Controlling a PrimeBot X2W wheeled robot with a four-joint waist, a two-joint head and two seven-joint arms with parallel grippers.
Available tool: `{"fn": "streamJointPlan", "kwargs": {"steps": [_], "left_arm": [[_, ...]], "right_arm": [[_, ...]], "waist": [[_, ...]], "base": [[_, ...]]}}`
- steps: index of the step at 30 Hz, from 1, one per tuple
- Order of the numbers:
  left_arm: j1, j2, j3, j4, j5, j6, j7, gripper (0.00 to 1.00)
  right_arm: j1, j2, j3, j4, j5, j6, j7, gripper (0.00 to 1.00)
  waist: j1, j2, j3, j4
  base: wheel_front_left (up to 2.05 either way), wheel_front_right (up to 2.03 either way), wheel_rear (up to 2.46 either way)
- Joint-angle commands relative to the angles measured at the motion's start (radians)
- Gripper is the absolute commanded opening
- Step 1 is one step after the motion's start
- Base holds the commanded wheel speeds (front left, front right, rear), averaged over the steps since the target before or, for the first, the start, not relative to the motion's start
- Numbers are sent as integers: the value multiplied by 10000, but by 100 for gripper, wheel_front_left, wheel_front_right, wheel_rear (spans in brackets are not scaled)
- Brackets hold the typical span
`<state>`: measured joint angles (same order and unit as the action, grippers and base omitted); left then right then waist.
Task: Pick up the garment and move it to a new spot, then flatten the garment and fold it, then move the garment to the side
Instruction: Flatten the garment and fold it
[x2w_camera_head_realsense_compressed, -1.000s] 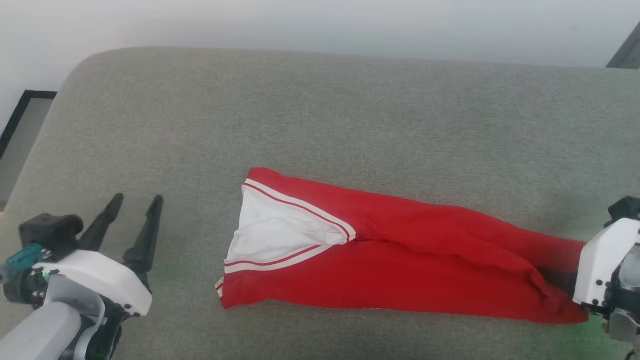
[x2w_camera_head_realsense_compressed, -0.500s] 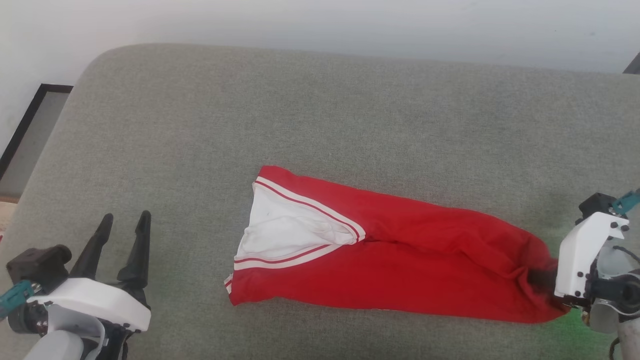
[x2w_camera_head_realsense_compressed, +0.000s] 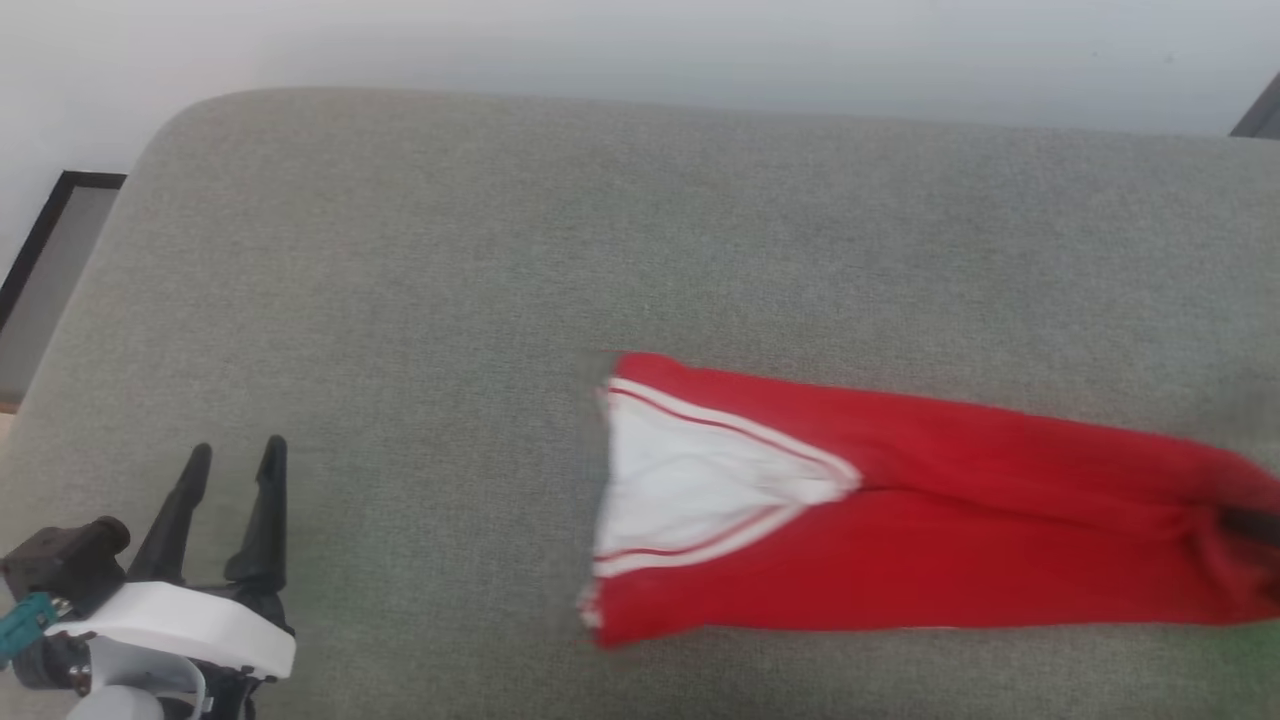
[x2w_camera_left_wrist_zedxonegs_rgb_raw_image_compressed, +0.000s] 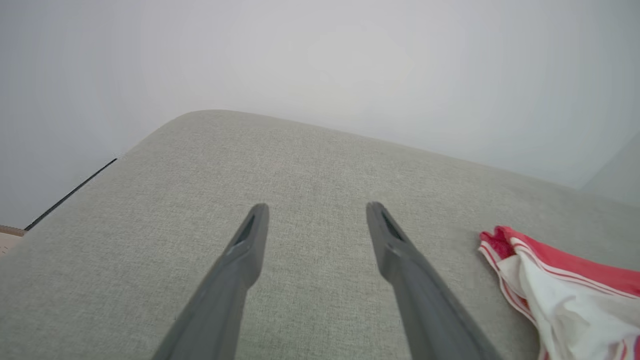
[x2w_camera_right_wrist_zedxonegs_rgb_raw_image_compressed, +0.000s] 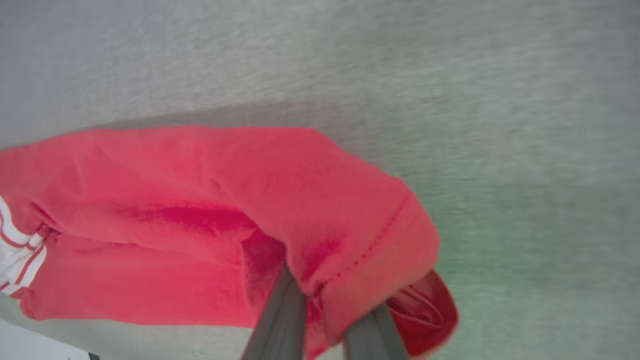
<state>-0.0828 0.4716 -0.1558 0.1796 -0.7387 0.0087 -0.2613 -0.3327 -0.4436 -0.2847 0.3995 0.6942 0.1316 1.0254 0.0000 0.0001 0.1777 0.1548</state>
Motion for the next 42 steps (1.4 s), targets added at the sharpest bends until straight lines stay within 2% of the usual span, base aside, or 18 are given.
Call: {"fn": "streamJointPlan", "kwargs": {"steps": [1, 7, 12, 16, 21, 22, 29, 36, 40, 41, 42], "left_arm": [[27, -57, 76, 22, 148, -76, -42, 100], [-103, -326, 268, 158, 448, -294, -42, 100], [-187, -482, 379, 253, 618, -416, -43, 100], [-199, -557, 465, 283, 758, -485, -43, 100], [-142, -598, 519, 286, 943, -552, -43, 100], [-142, -598, 519, 286, 943, -552, -43, 100], [-329, -709, 270, 315, 1057, -652, -19, 100], [-737, -906, -198, 484, 1126, -801, 87, 100], [-951, -1011, -425, 674, 1151, -895, 104, 100], [-1001, -1042, -476, 715, 1157, -921, 100, 100], [-1044, -1062, -508, 754, 1162, -916, 97, 100]], "right_arm": [[-164, -252, -267, 133, -129, -19, -73, 0], [-584, -694, -886, 692, -705, -17, -355, 0], [-715, -501, -699, 593, -772, -17, -267, 0], [-450, -279, -384, -185, -351, -15, 4, 0], [-86, 289, 260, -1867, 146, -11, 474, 0], [-86, 289, 260, -1867, 146, -11, 474, 0], [-39, 1500, 1660, -3528, 111, -12, 817, 0], [-409, 2358, 3214, -3110, -80, -12, 495, 0], [-654, 2518, 3895, -2442, -293, -12, 85, 1], [-717, 2538, 4038, -2338, -249, -11, -61, 65], [-739, 2525, 4175, -2183, -203, -12, -159, 100]], "waist": [[0, -1, 48, -39], [0, -1, 170, -172], [0, -1, 146, -284], [0, -1, 44, -353], [0, -1, -96, -404], [0, -1, -96, -404], [0, -1, -253, -90], [0, -1, -334, 569], [0, -1, -368, 898], [0, -1, -377, 958], [0, -1, -394, 1002]], "base": [[0, 0, 0], [0, 0, 0], [0, 0, 0], [0, 0, 0], [0, 0, 0], [0, 0, 0], [0, 0, 0], [0, 0, 0], [0, 0, 0], [0, 0, 0], [0, 0, 0]]}}
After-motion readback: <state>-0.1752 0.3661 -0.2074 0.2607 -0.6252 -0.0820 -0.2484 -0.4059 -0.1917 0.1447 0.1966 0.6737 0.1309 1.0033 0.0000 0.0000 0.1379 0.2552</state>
